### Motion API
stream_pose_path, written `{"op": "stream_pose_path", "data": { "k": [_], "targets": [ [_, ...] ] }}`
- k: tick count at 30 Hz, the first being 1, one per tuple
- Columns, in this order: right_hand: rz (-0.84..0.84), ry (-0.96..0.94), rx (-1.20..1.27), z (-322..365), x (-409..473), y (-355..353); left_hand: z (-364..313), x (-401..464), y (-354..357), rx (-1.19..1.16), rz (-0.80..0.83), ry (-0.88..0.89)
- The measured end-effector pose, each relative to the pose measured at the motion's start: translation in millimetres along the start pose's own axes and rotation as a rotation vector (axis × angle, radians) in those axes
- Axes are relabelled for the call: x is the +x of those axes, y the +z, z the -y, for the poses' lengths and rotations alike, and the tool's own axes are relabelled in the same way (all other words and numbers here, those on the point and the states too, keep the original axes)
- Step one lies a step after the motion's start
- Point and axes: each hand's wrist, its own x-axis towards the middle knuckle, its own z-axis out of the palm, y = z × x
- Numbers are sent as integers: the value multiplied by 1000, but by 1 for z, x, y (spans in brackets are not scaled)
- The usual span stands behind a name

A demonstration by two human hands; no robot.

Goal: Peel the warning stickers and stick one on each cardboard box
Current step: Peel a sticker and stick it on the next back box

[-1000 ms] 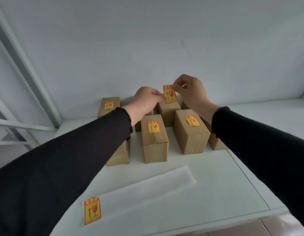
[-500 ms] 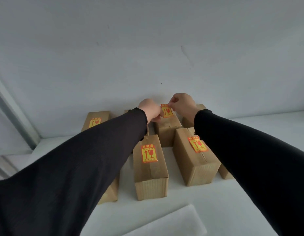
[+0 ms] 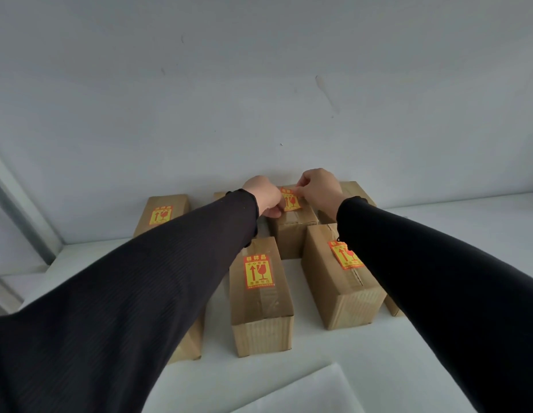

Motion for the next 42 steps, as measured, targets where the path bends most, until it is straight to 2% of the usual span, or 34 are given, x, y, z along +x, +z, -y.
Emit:
{"op": "stream_pose_path", "data": {
  "k": [16, 26, 30, 33, 42],
  "targets": [
    [-8, -7, -153, 4, 3, 8, 2, 7, 5, 93, -41, 59],
    [-16, 49, -129, 7, 2, 3, 8, 4, 9, 375, -155, 182],
    [96, 15, -47, 7, -7, -12, 9, 0, 7, 466, -182, 294],
    [160, -45, -93, 8, -16, -18, 11, 1, 7, 483, -182, 322],
    [172, -82, -166, 5, -30, -17, 12, 4, 3, 496, -122, 308]
  ]
}}
